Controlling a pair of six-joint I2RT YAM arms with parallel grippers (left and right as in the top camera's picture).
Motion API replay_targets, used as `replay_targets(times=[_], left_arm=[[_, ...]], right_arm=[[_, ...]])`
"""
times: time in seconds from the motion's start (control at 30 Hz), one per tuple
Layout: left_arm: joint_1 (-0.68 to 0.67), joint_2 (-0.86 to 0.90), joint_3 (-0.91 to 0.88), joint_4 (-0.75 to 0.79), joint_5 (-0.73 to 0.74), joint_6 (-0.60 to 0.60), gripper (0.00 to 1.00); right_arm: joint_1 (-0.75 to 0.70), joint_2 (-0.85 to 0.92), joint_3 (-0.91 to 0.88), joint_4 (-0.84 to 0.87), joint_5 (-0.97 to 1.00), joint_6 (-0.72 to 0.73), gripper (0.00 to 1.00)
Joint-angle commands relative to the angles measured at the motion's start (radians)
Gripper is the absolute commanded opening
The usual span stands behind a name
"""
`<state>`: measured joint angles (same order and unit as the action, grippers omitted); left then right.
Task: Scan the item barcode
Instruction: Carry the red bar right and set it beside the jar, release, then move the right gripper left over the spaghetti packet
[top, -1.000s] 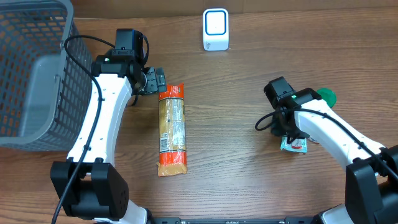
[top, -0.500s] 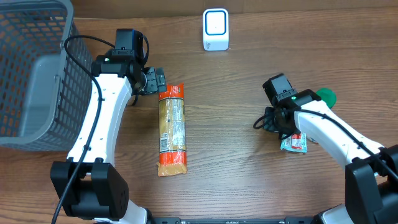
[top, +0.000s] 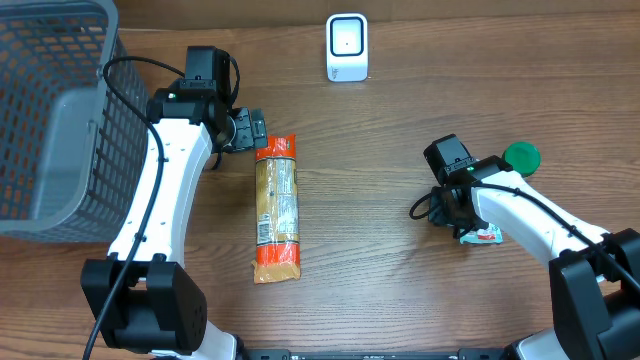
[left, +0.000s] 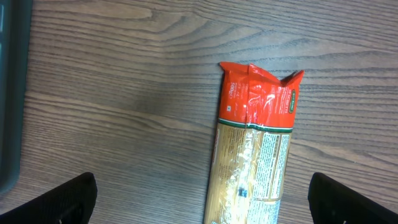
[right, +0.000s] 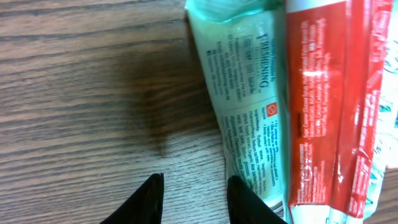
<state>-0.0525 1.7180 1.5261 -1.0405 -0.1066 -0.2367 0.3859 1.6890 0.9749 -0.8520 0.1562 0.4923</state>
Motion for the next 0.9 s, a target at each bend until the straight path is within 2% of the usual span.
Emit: replay_targets(times=[0.0,0.13,0.23,0.37,0.43,0.7,0.87], left_arm=[[0.000,-0.012,0.015,0.000,-0.007,0.005,1.00],[0.000,-0.012,0.015,0.000,-0.007,0.005,1.00],[0.000,-0.012,0.015,0.000,-0.007,0.005,1.00],[0.000,-0.012,0.015,0.000,-0.007,0.005,1.00],[0.000,-0.012,0.015,0.000,-0.007,0.005,1.00],[0.000,-0.012,0.015,0.000,-0.007,0.005,1.00],[0.000,-0.012,0.015,0.000,-0.007,0.005,1.00]], right_arm=[[-0.008,0.005,0.007,0.000,-0.002,-0.049,0.33],[-0.008,-0.001,0.058,-0.014,-0.103,-0.082,0.33],[-0.008,-0.010,0.110,-0.011,-0.256,-0.081,0.34],[0.008,-0.010,0.134,0.100,-0.542,-0.081,0.36],[0.027,-0.010,0.132,0.160,-0.608,-0.073,0.39],[0.164,-0.010,0.131,0.304,-0.599,0.048,0.43],[0.283,-0.008,0.131,0.374,-0.444,0.203,0.45]])
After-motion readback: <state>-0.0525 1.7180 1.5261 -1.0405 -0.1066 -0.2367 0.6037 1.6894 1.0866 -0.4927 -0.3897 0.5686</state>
